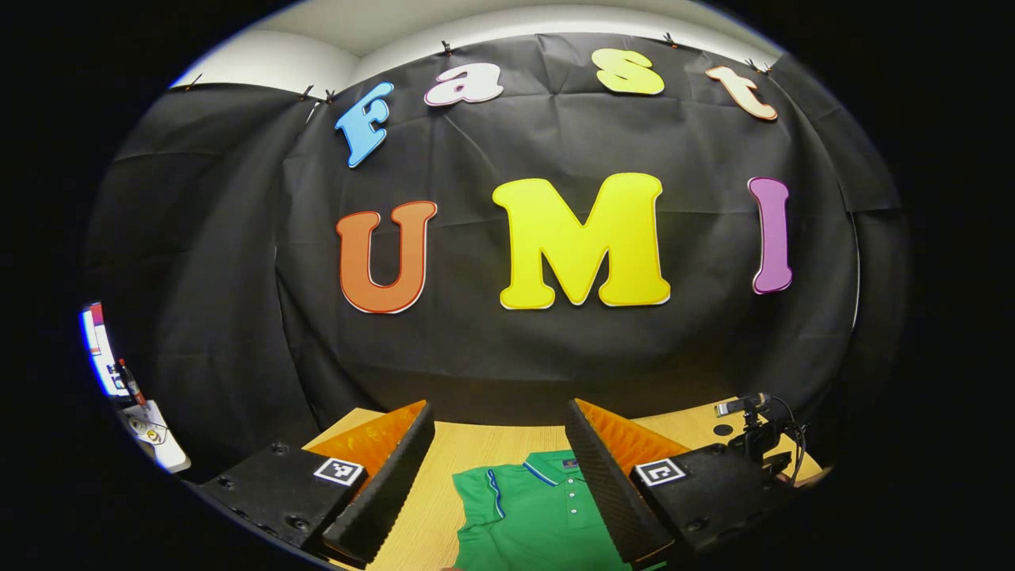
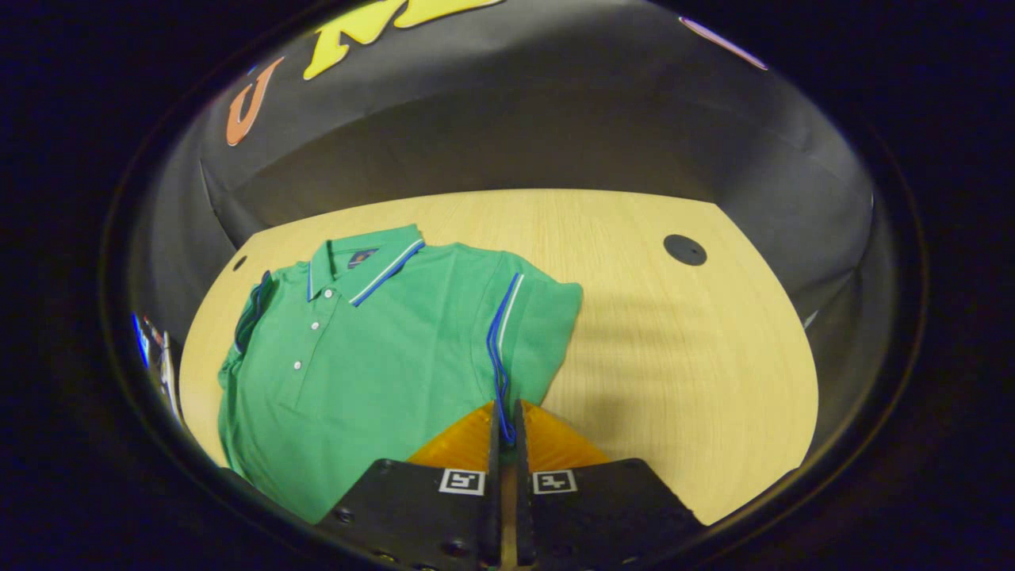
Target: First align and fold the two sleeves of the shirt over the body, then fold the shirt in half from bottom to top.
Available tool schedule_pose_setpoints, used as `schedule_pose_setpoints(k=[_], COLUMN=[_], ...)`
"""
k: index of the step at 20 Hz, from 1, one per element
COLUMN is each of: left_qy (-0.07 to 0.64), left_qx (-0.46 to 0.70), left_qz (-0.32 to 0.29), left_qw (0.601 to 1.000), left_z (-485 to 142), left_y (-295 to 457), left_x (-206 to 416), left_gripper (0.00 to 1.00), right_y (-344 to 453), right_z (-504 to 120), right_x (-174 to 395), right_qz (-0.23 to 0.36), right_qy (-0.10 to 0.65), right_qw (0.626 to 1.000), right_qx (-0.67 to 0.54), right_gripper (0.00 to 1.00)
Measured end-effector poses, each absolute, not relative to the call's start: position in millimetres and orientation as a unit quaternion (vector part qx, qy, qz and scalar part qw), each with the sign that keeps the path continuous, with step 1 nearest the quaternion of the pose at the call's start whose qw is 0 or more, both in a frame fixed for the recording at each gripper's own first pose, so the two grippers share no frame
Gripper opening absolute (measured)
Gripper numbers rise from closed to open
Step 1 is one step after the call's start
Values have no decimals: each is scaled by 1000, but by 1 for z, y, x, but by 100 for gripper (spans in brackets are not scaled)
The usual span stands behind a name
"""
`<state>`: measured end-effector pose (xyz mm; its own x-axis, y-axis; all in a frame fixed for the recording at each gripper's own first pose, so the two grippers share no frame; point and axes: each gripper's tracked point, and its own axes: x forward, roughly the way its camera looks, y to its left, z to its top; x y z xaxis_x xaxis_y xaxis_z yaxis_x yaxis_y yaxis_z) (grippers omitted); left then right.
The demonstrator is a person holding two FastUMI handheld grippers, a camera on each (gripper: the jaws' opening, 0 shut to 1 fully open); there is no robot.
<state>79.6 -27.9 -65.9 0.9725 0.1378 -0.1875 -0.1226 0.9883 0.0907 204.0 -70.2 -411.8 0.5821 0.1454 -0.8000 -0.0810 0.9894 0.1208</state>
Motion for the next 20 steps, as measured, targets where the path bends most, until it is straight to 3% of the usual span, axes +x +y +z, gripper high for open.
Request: schedule_pose_setpoints(k=[1,10,20], left_qy=[97,102,113], left_qx=[41,35,32], left_qz=[64,71,115], left_qw=[992,992,986], left_z=[-66,-68,-66], left_y=[-30,-26,5], left_x=[80,75,51], left_gripper=[100,100,100], right_y=[-66,-24,65], right_z=[-406,-343,-356], right_x=[203,216,220], right_qz=[66,93,133], right_qy=[451,390,404], right_qw=[889,916,904], right_qx=[42,32,31], right_gripper=[0,0,0])
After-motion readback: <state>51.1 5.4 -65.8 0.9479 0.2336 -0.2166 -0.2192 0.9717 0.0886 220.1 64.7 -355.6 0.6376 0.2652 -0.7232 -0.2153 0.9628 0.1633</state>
